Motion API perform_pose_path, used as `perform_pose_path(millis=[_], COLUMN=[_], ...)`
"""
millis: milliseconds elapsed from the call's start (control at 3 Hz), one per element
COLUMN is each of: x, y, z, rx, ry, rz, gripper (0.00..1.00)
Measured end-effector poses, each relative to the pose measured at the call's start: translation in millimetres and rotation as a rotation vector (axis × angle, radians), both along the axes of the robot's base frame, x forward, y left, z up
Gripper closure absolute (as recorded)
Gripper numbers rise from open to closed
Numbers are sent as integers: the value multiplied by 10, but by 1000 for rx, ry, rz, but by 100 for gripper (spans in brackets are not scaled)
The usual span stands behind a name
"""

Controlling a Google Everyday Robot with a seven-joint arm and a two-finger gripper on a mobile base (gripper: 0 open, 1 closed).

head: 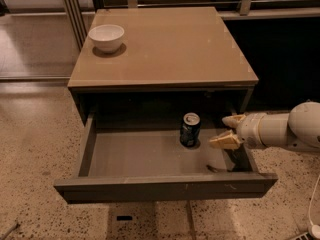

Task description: Pick pepsi can from top drawer and place on counter

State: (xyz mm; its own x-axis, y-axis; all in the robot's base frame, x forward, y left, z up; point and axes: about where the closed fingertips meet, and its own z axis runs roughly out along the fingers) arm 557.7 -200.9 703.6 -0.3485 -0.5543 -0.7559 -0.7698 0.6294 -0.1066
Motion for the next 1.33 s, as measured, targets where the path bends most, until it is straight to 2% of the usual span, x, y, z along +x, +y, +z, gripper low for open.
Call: perform_pose_path(millis=[667,1333], x=[170,433], y=[165,570], z=[-198,-445], rx=[80,158], ry=[-14,-5], rz=[40,147], gripper=[14,17])
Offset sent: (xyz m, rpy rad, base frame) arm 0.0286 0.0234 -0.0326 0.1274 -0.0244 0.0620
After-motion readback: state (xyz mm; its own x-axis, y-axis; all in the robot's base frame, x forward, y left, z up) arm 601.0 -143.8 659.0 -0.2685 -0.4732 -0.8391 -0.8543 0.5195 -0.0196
